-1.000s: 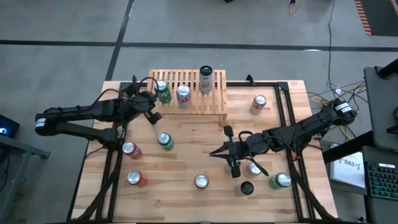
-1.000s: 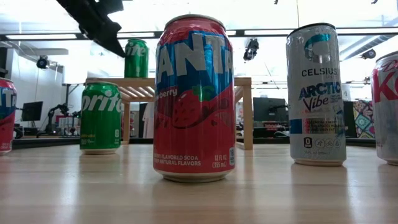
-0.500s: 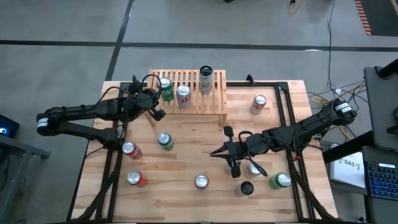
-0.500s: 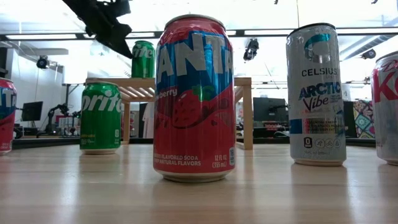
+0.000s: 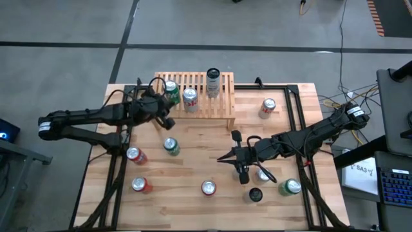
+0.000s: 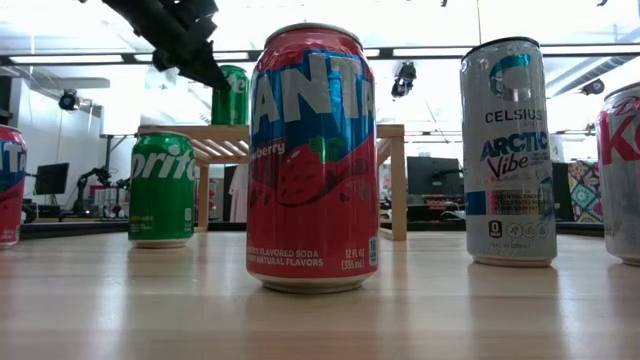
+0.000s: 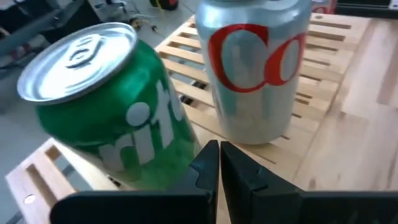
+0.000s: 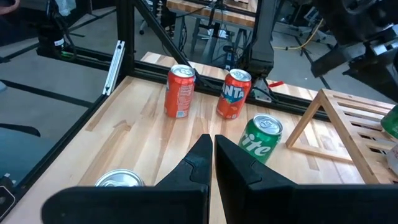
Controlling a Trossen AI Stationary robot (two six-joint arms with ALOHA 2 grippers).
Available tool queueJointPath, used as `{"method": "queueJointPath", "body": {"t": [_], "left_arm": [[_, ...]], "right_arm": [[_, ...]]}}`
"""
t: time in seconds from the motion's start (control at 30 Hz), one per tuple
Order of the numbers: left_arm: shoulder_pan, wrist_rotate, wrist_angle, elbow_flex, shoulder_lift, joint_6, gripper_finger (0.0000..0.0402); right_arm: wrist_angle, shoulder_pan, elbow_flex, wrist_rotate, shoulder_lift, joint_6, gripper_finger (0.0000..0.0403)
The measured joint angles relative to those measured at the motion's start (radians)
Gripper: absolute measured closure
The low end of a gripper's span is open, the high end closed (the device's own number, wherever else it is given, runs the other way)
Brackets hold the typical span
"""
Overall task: Place canned beverage on shelf
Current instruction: Put the left green soda can on the shelf
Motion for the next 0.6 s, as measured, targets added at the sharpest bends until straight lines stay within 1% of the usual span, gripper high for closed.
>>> {"method": "queueJointPath", "body": {"t": [0.2,0.27,0.5,0.53,0.6], "left_arm": [[0.002,-0.137,0.005,0.000,0.000,-0.001,0.0401],[0.002,-0.166,0.006,-0.001,0.000,-0.001,0.0401],[0.008,-0.168,0.006,0.001,-0.001,-0.006,0.0401],[0.007,-0.155,0.006,0.001,-0.002,-0.008,0.0401],[0.007,-0.083,0.006,0.001,-0.003,-0.007,0.0401]], "right_arm": [[0.000,0.000,0.000,0.000,0.000,0.000,0.0394],[0.000,0.000,0.000,0.000,0.000,0.000,0.0394],[0.000,0.000,0.000,0.000,0.000,0.001,0.0394],[0.000,0.000,0.000,0.000,0.000,0.001,0.0394],[0.000,0.000,0.000,0.000,0.000,0.006,0.0394]]}}
